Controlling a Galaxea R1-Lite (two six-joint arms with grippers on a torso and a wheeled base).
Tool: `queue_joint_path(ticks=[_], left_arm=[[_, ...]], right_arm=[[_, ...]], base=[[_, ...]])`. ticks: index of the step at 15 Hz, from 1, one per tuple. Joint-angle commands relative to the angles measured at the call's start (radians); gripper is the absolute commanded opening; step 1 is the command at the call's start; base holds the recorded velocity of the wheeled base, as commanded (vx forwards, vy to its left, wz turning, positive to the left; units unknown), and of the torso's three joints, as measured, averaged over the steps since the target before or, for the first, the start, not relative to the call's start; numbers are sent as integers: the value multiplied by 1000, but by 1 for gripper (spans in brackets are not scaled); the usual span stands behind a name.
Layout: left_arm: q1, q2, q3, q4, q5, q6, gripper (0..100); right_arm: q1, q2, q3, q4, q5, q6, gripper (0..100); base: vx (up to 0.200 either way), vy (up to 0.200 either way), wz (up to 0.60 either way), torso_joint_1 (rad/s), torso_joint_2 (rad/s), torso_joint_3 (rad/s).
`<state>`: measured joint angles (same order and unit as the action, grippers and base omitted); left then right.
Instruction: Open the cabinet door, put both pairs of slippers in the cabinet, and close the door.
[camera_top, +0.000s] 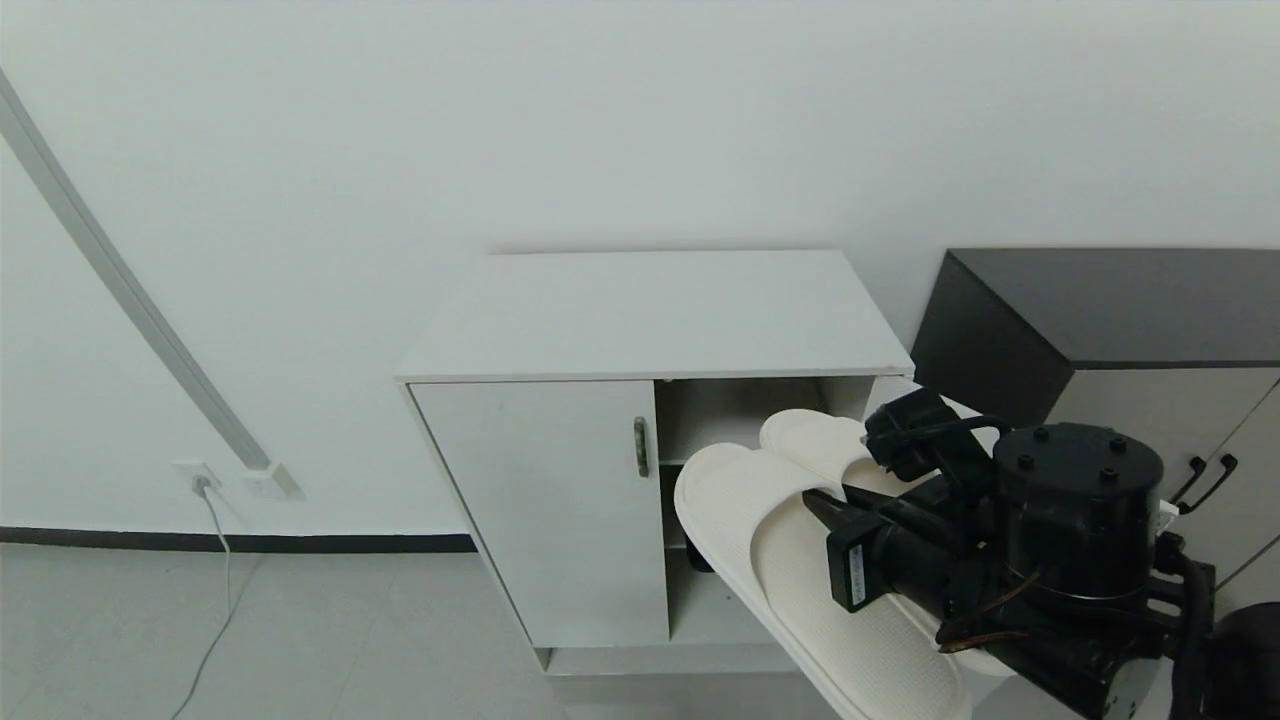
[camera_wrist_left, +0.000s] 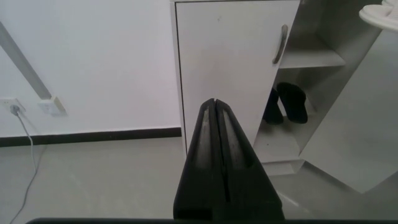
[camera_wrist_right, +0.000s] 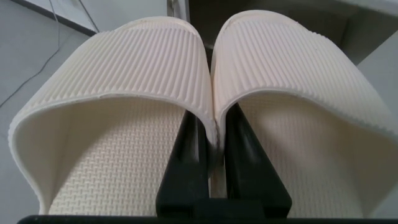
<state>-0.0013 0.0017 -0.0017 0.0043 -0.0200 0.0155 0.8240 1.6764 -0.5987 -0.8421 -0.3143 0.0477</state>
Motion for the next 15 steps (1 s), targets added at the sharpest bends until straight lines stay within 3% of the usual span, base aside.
queue_joint_path(ticks=[1,15], left_arm=[[0,0,0,0,0,0,0],[0,0,0,0,0,0,0]], right_arm=[[3,22,4,-12,0,1,0],[3,34,17,-40,0,-6,0]], base=[[0,0,0,-212,515,300],[0,0,0,-204,523,316]])
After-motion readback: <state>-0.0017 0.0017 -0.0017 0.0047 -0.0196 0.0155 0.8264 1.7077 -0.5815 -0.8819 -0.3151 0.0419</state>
